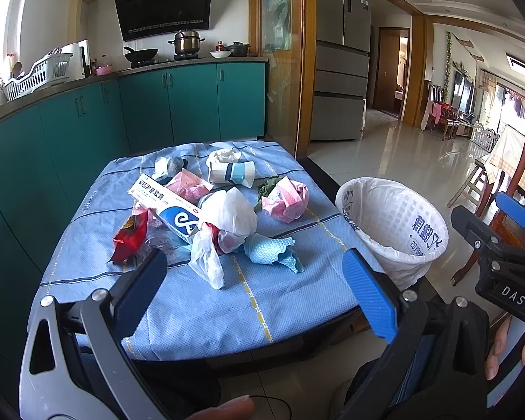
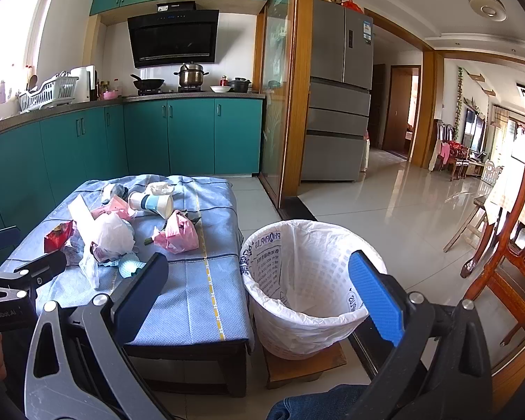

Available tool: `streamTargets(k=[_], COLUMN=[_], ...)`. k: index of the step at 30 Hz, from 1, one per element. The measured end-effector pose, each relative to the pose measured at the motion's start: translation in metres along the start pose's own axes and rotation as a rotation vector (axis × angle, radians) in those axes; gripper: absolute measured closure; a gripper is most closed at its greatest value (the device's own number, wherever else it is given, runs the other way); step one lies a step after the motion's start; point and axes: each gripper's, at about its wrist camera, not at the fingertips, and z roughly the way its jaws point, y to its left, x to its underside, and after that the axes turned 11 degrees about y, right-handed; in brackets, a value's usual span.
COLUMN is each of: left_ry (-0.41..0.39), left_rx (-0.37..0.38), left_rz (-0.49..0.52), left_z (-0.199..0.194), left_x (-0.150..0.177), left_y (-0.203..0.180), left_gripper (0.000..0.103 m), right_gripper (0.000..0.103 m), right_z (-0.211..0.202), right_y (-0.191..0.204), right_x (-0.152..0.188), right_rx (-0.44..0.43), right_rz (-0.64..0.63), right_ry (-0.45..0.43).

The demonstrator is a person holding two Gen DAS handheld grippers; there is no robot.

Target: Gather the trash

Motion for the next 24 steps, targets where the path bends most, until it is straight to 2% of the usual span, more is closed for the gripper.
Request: streamTargets(k=[11,16,20,22,24], left_ry=[0.030,0.037,0.011,0.029,0.037], left_rx=[-0.001,-0.001,-0.048,-0.044,-0.064], left_rz=[-0.003,0.000,0.009,0.028,-0.005], left_z=[0.013,0.022,0.030,0.041,0.056], left_x=[0.001,-0.002,-0.020,-0.041,-0.068], left_y=[0.000,0.002,0.010,0.017,0.033], left_gripper=[0.003,0.003,0.003,0.003,0.003], right_gripper=[0.003,0.003,0.002,0.003,0.003], right_z=[0.000,-0.004,0.008,0.026,0.053], right_y=[0.000,-0.003,-0.010,-0.016,-0.020], right_x=[0.000,-0.002,-0.008,-0.020,-0.041], right_rx=[-0.003,-0.036,-0.078,-0.146,-0.187], right_rz=[0.000,0.039,0.094,0.114,0.129], right_ry=[-0.003,-0.067,-0.062,-0.036,0.009])
